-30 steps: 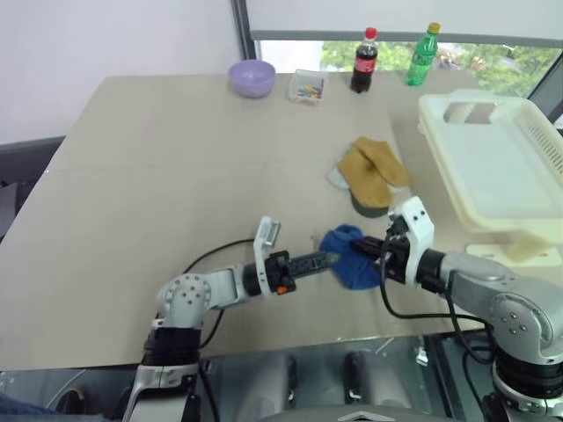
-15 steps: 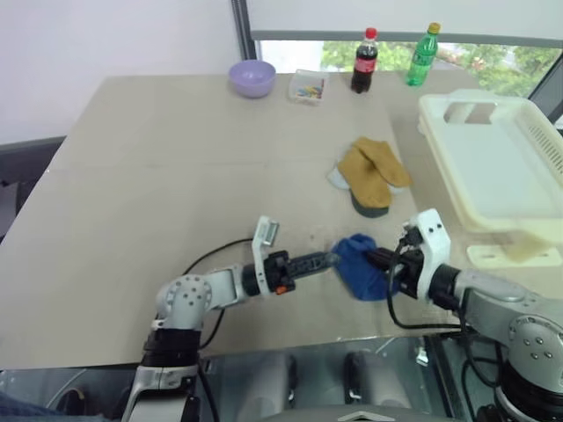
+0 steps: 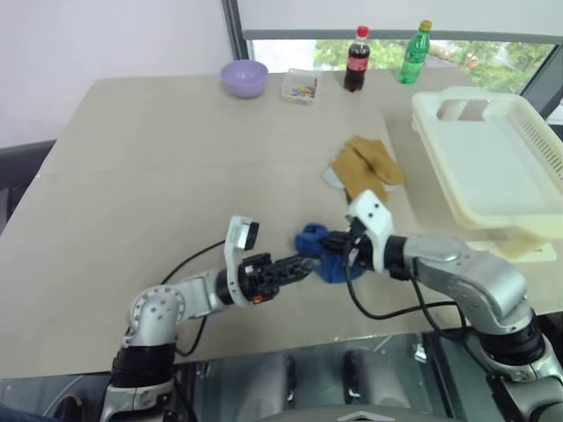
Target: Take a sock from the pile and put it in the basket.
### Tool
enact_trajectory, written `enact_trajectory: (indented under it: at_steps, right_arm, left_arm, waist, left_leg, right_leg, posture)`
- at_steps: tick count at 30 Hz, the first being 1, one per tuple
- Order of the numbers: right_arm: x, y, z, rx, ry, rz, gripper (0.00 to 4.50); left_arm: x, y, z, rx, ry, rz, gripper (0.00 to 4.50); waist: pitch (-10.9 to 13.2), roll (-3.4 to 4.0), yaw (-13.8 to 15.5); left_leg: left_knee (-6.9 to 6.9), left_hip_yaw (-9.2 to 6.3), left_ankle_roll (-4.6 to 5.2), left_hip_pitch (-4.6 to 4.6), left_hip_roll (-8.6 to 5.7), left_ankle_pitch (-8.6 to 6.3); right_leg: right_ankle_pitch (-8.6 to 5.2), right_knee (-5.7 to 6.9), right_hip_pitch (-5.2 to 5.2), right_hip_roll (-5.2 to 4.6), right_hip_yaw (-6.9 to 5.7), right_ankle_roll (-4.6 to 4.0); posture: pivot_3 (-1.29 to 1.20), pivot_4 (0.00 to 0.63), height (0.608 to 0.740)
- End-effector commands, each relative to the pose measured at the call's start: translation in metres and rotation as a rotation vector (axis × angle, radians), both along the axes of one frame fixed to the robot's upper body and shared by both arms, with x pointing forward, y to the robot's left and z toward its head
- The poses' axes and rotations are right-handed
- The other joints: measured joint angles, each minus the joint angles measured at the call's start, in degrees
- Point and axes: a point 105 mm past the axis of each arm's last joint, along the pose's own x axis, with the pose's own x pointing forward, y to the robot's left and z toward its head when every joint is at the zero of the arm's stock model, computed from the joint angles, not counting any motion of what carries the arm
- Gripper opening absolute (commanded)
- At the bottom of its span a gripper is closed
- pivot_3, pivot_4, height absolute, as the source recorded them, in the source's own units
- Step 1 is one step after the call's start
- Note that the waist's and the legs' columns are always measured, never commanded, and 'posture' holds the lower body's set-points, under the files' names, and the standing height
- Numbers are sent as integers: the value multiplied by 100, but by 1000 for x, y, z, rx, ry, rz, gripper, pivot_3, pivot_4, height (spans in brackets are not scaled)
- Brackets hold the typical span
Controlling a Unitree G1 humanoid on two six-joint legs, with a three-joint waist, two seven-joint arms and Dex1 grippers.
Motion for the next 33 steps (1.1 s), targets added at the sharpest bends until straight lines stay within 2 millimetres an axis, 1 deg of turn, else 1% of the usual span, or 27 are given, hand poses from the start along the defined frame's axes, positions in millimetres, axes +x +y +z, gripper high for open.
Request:
enact_trajectory:
  at_steps: [1,7,9,11,14,19,22,24,33]
  right_arm:
    - [0,11,16,29,-84,81,66]
    - [-4,9,20,55,-104,82,66]
    - [-5,8,21,64,-107,73,66]
    - [-4,10,19,63,-103,58,66]
    - [-3,12,18,58,-108,50,66]
    - [0,14,22,82,-101,26,66]
    - [-1,10,21,86,-78,-7,66]
    - [-2,7,20,89,-58,-35,66]
    - [-4,-18,20,77,51,-250,66]
  left_arm:
    - [-2,-1,0,18,-20,18,4186]
    - [5,-12,-10,49,-2,65,4186]
    - [0,-19,-12,46,6,26,4186]
    - [-1,-28,-19,83,24,-7,4186]
    - [-1,-34,-25,113,28,-33,4186]
    - [8,-39,-33,153,38,-18,4186]
    - [19,-38,-38,185,32,43,4186]
    - [22,-38,-39,193,26,63,4186]
    - [23,-39,-39,189,11,83,4186]
  waist:
    - [0,0,1]
    - [1,0,29]
    - [1,0,29]
    - [1,0,24]
    - [1,0,20]
    - [1,0,20]
    - [1,0,26]
    - [1,0,32]
    - [0,1,31]
  left_leg:
    - [0,1,0,0,0,0]
    - [0,-3,0,0,0,0]
    - [0,-3,-2,0,0,1]
    - [0,-3,-6,0,0,3]
    - [0,-3,-3,2,1,2]
    - [0,-3,0,2,1,0]
    - [0,-3,-2,1,1,1]
    - [0,-3,-2,1,0,1]
    - [0,-6,2,0,2,-2]
  right_leg:
    - [0,0,0,-1,0,0]
    - [0,0,1,-4,-2,-2]
    - [0,0,1,-6,-2,-2]
    - [0,1,1,-6,0,-2]
    - [-3,2,1,-5,-2,-7]
    - [-3,3,1,-4,-2,-8]
    - [0,3,1,-4,-2,-2]
    - [2,3,1,-5,-2,0]
    - [-2,4,1,-15,7,-8]
  posture:
    - [0,150,740]
    - [0,150,740]
    - [0,150,740]
    - [0,150,740]
    - [0,150,740]
    - [0,150,740]
    - [0,150,740]
    - [0,150,740]
    - [0,150,740]
